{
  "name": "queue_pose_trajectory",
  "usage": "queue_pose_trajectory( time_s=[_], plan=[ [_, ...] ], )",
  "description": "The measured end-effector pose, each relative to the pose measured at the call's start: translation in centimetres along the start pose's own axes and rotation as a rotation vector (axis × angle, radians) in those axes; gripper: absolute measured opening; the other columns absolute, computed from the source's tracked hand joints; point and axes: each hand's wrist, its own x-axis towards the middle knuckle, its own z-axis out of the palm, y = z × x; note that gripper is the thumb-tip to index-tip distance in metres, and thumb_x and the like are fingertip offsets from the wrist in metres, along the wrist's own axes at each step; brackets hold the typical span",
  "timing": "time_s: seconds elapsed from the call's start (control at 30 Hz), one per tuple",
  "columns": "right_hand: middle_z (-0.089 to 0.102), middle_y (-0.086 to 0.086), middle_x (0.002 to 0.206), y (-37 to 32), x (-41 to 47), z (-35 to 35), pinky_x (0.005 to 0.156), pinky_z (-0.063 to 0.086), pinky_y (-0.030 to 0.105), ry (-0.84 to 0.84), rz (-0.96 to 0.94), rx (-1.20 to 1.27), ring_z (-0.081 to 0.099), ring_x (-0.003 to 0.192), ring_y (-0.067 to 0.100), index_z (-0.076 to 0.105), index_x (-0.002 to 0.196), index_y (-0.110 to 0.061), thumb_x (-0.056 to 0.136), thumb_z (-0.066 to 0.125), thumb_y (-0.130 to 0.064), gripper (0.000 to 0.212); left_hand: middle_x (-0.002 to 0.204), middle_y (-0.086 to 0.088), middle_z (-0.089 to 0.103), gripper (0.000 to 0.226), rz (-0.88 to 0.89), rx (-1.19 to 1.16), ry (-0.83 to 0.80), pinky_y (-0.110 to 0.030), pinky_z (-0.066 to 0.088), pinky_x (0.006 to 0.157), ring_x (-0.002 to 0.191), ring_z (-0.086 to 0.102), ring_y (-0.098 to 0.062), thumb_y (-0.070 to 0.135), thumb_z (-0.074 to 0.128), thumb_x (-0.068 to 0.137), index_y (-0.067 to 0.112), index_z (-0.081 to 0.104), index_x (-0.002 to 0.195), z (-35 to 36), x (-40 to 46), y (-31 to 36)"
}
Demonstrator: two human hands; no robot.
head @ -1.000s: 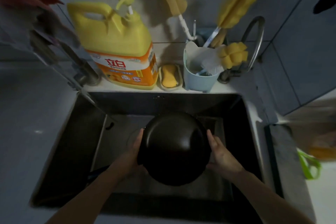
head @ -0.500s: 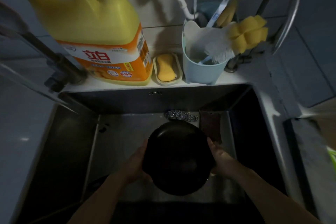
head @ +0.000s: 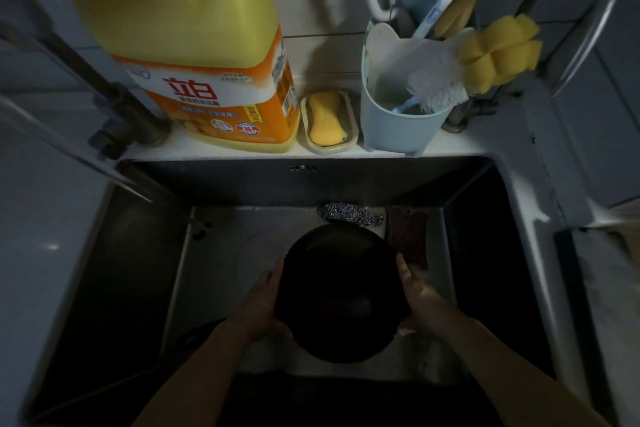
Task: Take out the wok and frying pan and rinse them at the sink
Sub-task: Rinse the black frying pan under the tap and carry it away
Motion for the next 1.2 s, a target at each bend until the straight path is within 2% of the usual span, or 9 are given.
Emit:
queue_pose_trajectory(
  time_s=[0.1, 0.2, 0.33, 0.43, 0.53, 0.93, 1.07, 1.13, 1.2],
  plan=[
    [0.007, 0.017, 0.158, -0.1, 0.1, 0.0, 0.114, 0.021, 0.023, 0.014, -0.003, -0.018, 0.023, 0.146, 0.028, -0.017, 0.150, -0.003, 0.064, 0.090, -0.023, 0.139, 0.147, -0.015, 0.023, 0.139, -0.034, 0.023, 0.013, -0.033, 0.037, 0.104, 0.132, 0.036, -0.033, 0.031, 0.088, 0.056, 0.021, -0.012, 0.151, 0.0, -0.5, 0.1],
    [0.010, 0.016, 0.159, 0.3, 0.2, 0.0, 0.116, 0.023, 0.027, 0.024, -0.013, -0.024, 0.023, 0.146, 0.028, -0.016, 0.151, -0.005, 0.064, 0.090, -0.025, 0.139, 0.145, -0.014, 0.035, 0.108, -0.087, -0.027, 0.106, -0.034, 0.036, 0.106, 0.131, 0.040, -0.034, 0.031, 0.083, 0.067, 0.024, 0.014, 0.150, -0.7, -1.6, 0.1],
    [0.011, 0.018, 0.160, 0.8, 0.1, 0.1, 0.117, 0.021, 0.026, 0.029, -0.036, 0.002, 0.021, 0.147, 0.028, -0.017, 0.151, -0.006, 0.062, 0.091, -0.025, 0.141, 0.121, -0.021, 0.061, 0.045, -0.317, -0.264, 0.616, -0.039, 0.046, 0.090, 0.108, 0.059, -0.035, 0.018, 0.069, 0.086, 0.003, 0.055, 0.125, -6.0, -4.3, -0.4],
    [0.015, 0.018, 0.160, 1.3, 0.1, 0.3, 0.115, 0.019, 0.022, 0.014, -0.054, 0.037, 0.023, 0.147, 0.026, -0.024, 0.146, -0.013, 0.061, 0.092, -0.027, 0.144, 0.118, -0.018, 0.061, 0.035, -0.325, -0.328, 1.036, -0.035, 0.043, 0.086, 0.106, 0.059, -0.031, 0.021, 0.057, 0.094, 0.003, 0.054, 0.124, -12.3, -6.9, 0.7],
    [0.021, 0.016, 0.159, 1.6, 0.0, 0.4, 0.117, 0.025, 0.027, 0.015, -0.046, 0.056, 0.028, 0.145, 0.025, -0.030, 0.138, -0.022, 0.060, 0.092, -0.027, 0.145, 0.141, -0.013, 0.047, 0.050, -0.324, -0.469, 1.229, -0.024, 0.037, 0.095, 0.125, 0.048, -0.024, 0.028, 0.047, 0.099, 0.007, 0.036, 0.143, -18.4, -7.7, 2.4],
    [0.033, 0.014, 0.155, 1.4, 0.0, 0.3, 0.108, 0.028, 0.020, -0.007, -0.027, 0.098, 0.037, 0.140, 0.023, -0.018, 0.151, -0.011, 0.065, 0.089, -0.022, 0.138, 0.124, -0.005, 0.056, 0.042, -0.233, -0.774, 1.208, -0.032, 0.041, 0.100, 0.114, 0.052, -0.015, 0.039, 0.039, 0.097, 0.013, 0.050, 0.128, -23.5, -3.7, 6.1],
    [0.033, 0.014, 0.155, 1.4, 0.0, 0.2, 0.110, 0.029, 0.023, -0.016, -0.032, 0.106, 0.037, 0.141, 0.023, -0.018, 0.151, -0.013, 0.065, 0.088, -0.021, 0.137, 0.134, 0.003, 0.049, 0.041, -0.062, -0.654, 1.158, -0.009, 0.036, 0.093, 0.120, 0.046, -0.007, 0.026, 0.041, 0.100, 0.018, 0.036, 0.140, -21.8, -5.1, 5.8],
    [0.028, 0.015, 0.157, 1.5, 0.0, 0.2, 0.112, 0.027, 0.023, -0.005, -0.043, 0.104, 0.032, 0.143, 0.024, -0.019, 0.151, -0.013, 0.063, 0.090, -0.023, 0.140, 0.149, 0.000, 0.037, 0.058, -0.071, -0.519, 1.057, -0.011, 0.026, 0.103, 0.132, 0.035, -0.006, 0.023, 0.050, 0.098, 0.017, 0.023, 0.149, -18.2, -5.3, 4.4],
    [0.023, 0.015, 0.159, 1.6, 0.0, 0.2, 0.114, 0.026, 0.025, 0.004, -0.054, 0.104, 0.028, 0.145, 0.024, -0.019, 0.151, -0.013, 0.061, 0.091, -0.024, 0.142, 0.156, -0.003, 0.025, 0.085, -0.152, -0.437, 0.768, -0.027, 0.022, 0.113, 0.140, 0.026, -0.013, 0.035, 0.065, 0.088, 0.020, 0.012, 0.153, -12.7, -5.1, 2.9]
  ],
)
